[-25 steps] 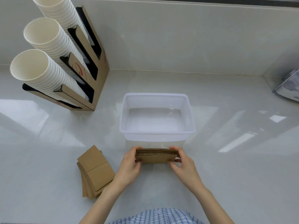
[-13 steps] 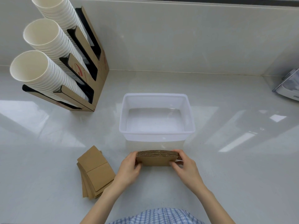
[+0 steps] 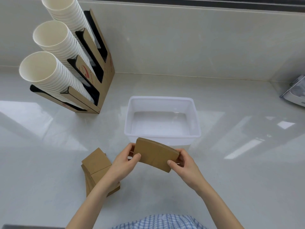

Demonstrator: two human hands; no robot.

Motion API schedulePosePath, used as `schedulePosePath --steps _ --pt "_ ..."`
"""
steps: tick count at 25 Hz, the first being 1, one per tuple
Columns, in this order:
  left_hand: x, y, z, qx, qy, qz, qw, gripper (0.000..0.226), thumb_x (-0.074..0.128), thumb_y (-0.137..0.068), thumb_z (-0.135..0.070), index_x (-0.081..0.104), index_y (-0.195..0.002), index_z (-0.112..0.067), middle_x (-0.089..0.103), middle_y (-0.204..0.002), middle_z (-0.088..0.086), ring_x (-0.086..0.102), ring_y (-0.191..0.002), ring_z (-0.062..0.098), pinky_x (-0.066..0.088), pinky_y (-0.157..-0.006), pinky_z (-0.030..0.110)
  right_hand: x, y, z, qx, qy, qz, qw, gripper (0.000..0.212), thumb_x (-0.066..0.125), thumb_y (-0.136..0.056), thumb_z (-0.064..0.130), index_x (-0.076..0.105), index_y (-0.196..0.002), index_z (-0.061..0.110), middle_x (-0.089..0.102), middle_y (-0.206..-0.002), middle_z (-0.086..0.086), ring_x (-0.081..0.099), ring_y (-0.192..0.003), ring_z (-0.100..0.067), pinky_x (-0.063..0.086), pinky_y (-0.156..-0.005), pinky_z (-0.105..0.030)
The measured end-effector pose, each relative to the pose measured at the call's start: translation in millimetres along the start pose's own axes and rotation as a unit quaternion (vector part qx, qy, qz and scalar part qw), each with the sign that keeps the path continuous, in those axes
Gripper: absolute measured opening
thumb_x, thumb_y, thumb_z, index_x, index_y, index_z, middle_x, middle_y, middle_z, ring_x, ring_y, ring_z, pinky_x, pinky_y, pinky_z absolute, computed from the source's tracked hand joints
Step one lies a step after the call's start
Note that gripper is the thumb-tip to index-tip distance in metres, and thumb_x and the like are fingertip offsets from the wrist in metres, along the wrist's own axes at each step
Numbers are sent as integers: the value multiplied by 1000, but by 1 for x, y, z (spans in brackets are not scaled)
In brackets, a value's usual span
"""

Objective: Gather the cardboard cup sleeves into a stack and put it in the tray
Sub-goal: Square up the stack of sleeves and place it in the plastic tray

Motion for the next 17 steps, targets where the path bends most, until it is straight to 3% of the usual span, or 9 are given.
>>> schedulePosePath --steps 6,9,12,17 --pt "-26 13 3 -13 -6 -37 999 18 43 -92 -20 48 -85 -35 59 -86 -12 53 -74 4 41 -67 18 32 1 17 21 53 69 996 22 58 -85 19 43 -99 25 55 -88 8 53 -74 -9 44 -68 -18" --pt "-44 17 10 -31 2 -61 998 20 44 -91 -20 49 -84 -38 59 -85 -12 55 -77 5 44 -69 19 52 -1 28 22 83 113 990 28 56 -85 22 38 -106 26 52 -89 10 51 -73 -8 43 -66 -18" --pt "-64 20 18 -49 29 -102 993 14 47 -90 -21 51 -95 -33 59 -95 -4 56 -87 14 47 -78 29 72 -5 42 22 101 152 983 32 56 -85 25 37 -111 26 51 -90 12 52 -72 -5 44 -64 -14" --pt "-90 22 30 -96 143 -139 975 19 46 -91 -16 51 -109 -19 55 -108 10 54 -90 20 49 -73 27 101 -17 57 16 120 201 972 28 56 -85 35 44 -106 23 54 -96 7 52 -79 -7 44 -72 -20"
Point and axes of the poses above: each hand's wrist, its own y-axis away from the middle knuckle, its own x-axis out of the palm, z = x × y, the point moved 3 cm from there along -y, towards the middle knuckle
